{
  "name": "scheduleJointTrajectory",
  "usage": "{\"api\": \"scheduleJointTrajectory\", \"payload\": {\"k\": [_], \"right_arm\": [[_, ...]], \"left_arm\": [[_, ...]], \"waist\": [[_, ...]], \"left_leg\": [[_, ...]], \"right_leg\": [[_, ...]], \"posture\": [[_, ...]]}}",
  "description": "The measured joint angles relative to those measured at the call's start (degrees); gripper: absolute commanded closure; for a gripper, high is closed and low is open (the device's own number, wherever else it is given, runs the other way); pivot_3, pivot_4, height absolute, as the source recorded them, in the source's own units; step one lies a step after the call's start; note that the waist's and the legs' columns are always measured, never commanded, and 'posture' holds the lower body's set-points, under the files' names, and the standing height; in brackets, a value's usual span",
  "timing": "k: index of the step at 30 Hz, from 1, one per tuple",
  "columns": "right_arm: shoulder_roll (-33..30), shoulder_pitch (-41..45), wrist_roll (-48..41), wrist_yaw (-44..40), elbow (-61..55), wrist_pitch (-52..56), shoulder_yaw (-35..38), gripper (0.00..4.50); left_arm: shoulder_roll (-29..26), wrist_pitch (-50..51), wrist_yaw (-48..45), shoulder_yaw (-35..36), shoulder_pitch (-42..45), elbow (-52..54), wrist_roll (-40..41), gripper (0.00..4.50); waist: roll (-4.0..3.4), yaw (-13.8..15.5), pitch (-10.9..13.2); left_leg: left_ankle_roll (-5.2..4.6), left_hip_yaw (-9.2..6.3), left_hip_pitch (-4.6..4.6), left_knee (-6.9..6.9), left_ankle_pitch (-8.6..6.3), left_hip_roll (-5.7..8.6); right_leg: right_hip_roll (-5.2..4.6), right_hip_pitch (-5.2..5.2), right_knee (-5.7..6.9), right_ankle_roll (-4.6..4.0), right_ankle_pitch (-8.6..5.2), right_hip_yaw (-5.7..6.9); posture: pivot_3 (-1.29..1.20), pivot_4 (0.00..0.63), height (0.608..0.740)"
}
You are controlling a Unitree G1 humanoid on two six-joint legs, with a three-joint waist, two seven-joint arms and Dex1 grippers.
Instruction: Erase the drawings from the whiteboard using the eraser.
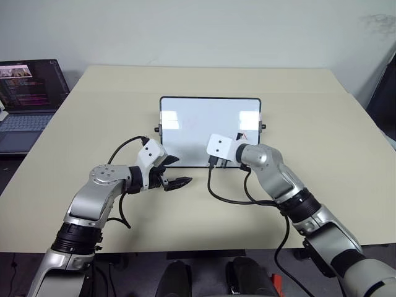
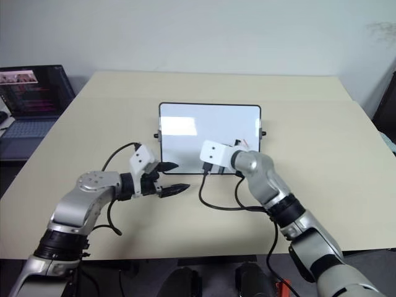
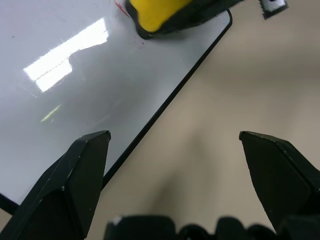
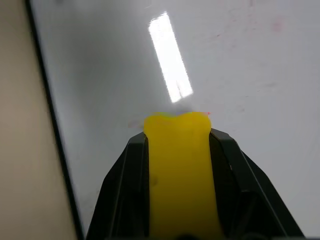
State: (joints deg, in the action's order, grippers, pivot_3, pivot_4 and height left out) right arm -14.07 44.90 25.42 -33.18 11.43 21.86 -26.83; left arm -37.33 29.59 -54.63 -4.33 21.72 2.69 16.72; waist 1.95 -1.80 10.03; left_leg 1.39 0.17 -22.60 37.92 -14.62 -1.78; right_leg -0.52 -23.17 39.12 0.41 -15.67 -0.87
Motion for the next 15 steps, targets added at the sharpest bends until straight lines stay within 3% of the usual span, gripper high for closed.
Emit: {"api": "scheduleJointTrajectory", "payload": {"k": [8,15], "right_arm": [[1.2,3.1,0.2,5.8,3.6,-2.4,2.1,3.25],[-2.3,-0.8,0.2,-4.0,-1.4,0.3,-0.9,3.25]], "left_arm": [[0.0,0.0,0.0,0.0,0.0,0.0,0.0,0.0],[0.0,0.2,0.0,0.0,0.0,0.2,0.1,0.0]], "waist": [[-0.01,0.0,0.0],[0.01,0.1,0.0]], "left_leg": [[0.01,0.02,-0.14,-0.04,-0.02,0.01],[0.0,0.0,-0.03,-0.03,-0.01,0.02]], "right_leg": [[-0.02,-0.08,-0.07,-0.02,0.0,0.0],[-0.03,0.02,-0.07,0.0,-0.01,0.02]], "posture": [[0.0,0.15,0.74],[0.0,0.15,0.74]]}}
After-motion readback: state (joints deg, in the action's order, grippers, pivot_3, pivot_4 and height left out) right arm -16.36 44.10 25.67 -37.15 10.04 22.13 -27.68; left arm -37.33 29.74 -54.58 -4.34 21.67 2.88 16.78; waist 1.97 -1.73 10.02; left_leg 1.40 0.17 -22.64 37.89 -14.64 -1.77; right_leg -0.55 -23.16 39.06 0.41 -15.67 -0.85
